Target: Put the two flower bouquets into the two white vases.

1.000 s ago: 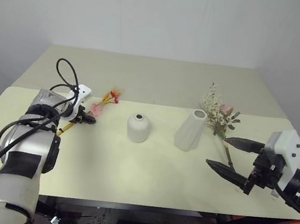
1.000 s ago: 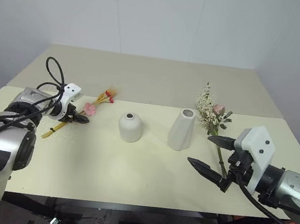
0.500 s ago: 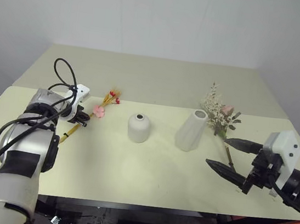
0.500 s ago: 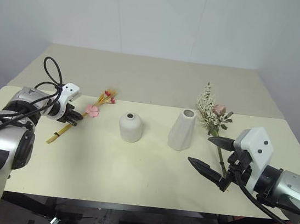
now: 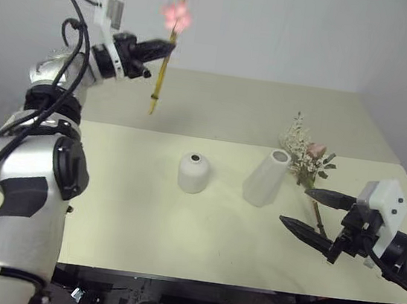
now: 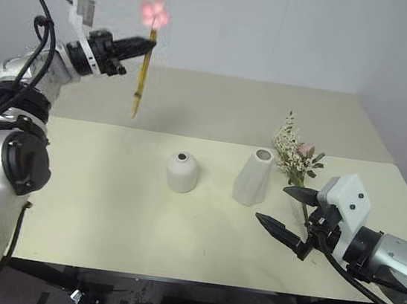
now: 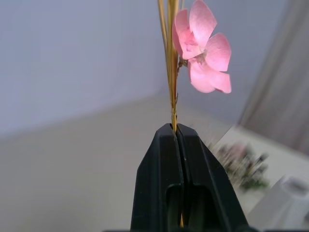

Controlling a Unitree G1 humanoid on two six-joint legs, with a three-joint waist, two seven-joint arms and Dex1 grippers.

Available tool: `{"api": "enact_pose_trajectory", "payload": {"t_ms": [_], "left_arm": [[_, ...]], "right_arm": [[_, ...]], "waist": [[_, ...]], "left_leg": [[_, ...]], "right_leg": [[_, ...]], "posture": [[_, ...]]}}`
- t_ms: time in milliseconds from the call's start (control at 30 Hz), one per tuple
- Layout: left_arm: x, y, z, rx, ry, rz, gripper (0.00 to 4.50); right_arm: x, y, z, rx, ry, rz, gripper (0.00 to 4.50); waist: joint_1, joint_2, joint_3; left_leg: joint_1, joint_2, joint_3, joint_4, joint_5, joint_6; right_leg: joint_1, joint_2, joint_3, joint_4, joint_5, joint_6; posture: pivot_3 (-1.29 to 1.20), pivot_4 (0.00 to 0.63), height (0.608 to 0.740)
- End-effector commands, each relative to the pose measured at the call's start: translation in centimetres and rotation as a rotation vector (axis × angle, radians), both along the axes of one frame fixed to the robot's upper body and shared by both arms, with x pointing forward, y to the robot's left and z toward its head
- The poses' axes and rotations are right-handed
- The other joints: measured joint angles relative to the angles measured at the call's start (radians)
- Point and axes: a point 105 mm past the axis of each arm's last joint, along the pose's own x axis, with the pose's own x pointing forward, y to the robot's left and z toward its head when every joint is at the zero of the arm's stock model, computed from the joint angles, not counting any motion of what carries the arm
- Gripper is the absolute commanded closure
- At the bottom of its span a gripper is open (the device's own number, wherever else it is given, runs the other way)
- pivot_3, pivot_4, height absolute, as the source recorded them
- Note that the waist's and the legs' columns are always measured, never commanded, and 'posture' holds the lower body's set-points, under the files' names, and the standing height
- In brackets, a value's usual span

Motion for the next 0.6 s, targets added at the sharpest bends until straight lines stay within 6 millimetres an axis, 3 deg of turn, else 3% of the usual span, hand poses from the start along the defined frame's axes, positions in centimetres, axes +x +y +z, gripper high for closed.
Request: {"api": "enact_pose_trajectory", "payload": {"t_ms": [33, 233, 400, 600], "left_arm": [[-2.0, -0.2, 2.0, -0.111, -0.119, -0.140, 4.48], [-3.6, -0.2, -1.7, -0.208, -0.058, -0.337, 4.48], [-4.1, -0.9, -5.0, -0.162, 0.016, -0.394, 4.48], [-4.2, -2.2, -5.1, -0.242, 0.009, -0.444, 4.48]], "right_arm": [[-0.3, 0.1, 1.1, -0.010, -0.065, 0.002, 0.00], [-0.5, 0.0, 1.3, 0.003, -0.094, -0.030, 0.00], [-1.1, -0.1, 0.9, 0.010, -0.098, -0.054, 0.00], [-1.1, -0.2, 1.1, 0.004, -0.105, -0.064, 0.00]], "waist": [[-0.004, 0.000, 0.000], [-0.012, 0.000, 0.000], [-0.004, 0.000, 0.000], [0.001, 0.000, 0.000]], "left_leg": [[0.000, 0.000, 0.000, 0.000, 0.000, 0.000], [0.001, 0.000, 0.001, 0.000, 0.000, 0.000], [0.000, 0.000, 0.001, 0.001, 0.000, 0.000], [0.000, 0.000, 0.000, 0.002, 0.000, 0.000]], "right_leg": [[0.000, 0.000, 0.000, 0.000, 0.000, 0.000], [-0.001, 0.001, 0.002, 0.002, 0.000, 0.000], [-0.001, 0.001, 0.002, 0.002, 0.000, 0.000], [0.000, 0.001, 0.002, 0.001, 0.000, 0.000]], "posture": [[0.00, 0.150, 0.740], [0.00, 0.150, 0.740], [0.00, 0.150, 0.740], [0.00, 0.150, 0.740]]}}
